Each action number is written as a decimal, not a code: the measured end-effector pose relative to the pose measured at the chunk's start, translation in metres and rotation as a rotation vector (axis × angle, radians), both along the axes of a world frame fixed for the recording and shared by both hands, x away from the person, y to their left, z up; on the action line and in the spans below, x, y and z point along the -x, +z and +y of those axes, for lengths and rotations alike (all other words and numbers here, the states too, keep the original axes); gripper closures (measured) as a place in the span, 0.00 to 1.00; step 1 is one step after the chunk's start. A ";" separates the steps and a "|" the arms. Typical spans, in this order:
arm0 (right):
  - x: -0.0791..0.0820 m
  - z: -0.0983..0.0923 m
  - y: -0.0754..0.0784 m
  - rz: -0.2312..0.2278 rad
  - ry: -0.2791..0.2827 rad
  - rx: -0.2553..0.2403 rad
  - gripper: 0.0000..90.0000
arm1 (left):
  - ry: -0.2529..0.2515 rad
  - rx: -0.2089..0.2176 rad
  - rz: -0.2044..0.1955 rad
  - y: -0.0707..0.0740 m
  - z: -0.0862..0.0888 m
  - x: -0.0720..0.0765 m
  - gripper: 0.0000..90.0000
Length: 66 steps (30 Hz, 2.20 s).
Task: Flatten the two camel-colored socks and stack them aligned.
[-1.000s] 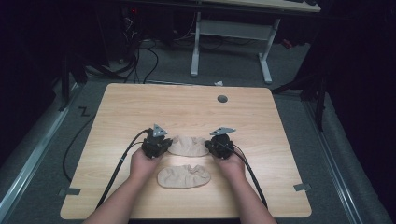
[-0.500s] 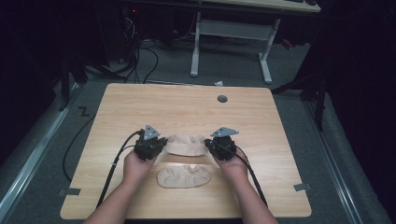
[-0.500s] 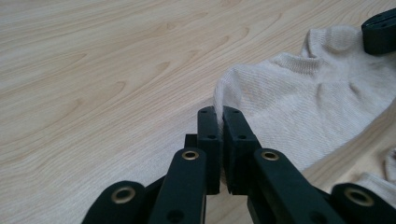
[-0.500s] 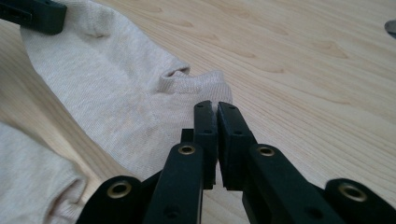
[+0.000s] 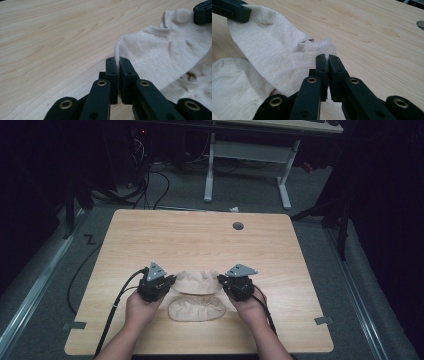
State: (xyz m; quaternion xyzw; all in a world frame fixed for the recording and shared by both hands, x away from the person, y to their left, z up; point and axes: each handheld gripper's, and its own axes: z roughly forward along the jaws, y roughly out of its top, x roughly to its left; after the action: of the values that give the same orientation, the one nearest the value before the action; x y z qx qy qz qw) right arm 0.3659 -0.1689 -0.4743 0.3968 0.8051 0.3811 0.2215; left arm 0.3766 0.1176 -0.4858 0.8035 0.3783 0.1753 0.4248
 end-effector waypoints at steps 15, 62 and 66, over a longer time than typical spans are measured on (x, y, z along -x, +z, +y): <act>0.037 -0.002 -0.008 0.003 0.041 -0.001 0.97 | -0.021 0.002 0.024 -0.011 0.005 0.045 0.96; 0.049 -0.013 -0.034 0.036 0.002 -0.055 0.83 | -0.017 -0.076 0.014 -0.029 0.001 0.057 0.62; 0.045 -0.015 -0.029 0.027 -0.006 -0.065 0.83 | -0.023 -0.054 -0.005 -0.017 0.004 0.057 0.62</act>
State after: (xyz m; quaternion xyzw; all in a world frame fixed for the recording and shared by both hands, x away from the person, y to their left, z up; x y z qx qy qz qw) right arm 0.3211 -0.1841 -0.5034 0.4115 0.7939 0.4011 0.1988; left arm 0.3199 0.1219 -0.5033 0.8186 0.3630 0.1826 0.4058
